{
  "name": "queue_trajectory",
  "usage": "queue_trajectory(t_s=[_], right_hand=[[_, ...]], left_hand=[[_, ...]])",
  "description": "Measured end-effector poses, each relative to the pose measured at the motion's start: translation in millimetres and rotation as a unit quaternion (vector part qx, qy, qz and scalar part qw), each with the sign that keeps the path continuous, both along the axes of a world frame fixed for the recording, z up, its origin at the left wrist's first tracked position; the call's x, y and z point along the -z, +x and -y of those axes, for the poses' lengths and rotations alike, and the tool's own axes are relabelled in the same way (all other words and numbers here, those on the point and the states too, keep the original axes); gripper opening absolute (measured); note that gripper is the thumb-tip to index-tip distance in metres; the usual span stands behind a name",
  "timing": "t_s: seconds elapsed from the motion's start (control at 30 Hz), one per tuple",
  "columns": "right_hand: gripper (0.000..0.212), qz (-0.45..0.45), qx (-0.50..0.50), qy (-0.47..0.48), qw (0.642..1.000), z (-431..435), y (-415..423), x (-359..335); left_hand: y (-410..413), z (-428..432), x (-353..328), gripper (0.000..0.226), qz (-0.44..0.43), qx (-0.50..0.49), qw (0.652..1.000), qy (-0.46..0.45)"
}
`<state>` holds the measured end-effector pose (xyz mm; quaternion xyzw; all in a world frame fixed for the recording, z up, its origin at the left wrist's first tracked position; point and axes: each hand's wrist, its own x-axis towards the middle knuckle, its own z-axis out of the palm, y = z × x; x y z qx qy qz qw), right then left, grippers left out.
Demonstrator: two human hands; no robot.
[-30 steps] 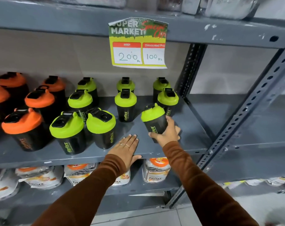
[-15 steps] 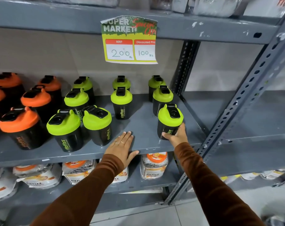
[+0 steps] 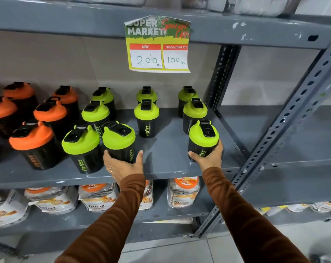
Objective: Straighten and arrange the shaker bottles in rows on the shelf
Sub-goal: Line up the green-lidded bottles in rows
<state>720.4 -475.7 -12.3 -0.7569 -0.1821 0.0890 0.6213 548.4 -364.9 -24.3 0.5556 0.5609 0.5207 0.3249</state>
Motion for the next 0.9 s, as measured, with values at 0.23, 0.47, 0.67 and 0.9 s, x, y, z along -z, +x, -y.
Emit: queue_trajectory(t_s=[0.23, 0.47, 0.67, 0.9], right_hand=[[0.092, -0.015, 0.002, -0.034, 0.999, -0.5, 6.8, 1.6], [0.086, -0.013, -0.021, -0.039, 0.999, 7.4, 9.2, -0.7], [0.092, -0.037, -0.058, -0.061, 0.996, 13.2, 16.9, 8.8], [0.076, -0.06, -0.062, -0.071, 0.994, 16.0, 29.9, 25.0]], left_hand=[[-1.7, -18.0, -4.6, 0.083, 0.024, 0.094, 0.995, -0.024], [10.6, -5.4, 3.6, 0.076, -0.016, 0.263, 0.964, -0.033], [7.1, -9.9, 2.4, 0.082, -0.073, 0.308, 0.947, -0.049], [3.1, -12.7, 0.6, 0.074, -0.093, 0.319, 0.94, -0.075]])
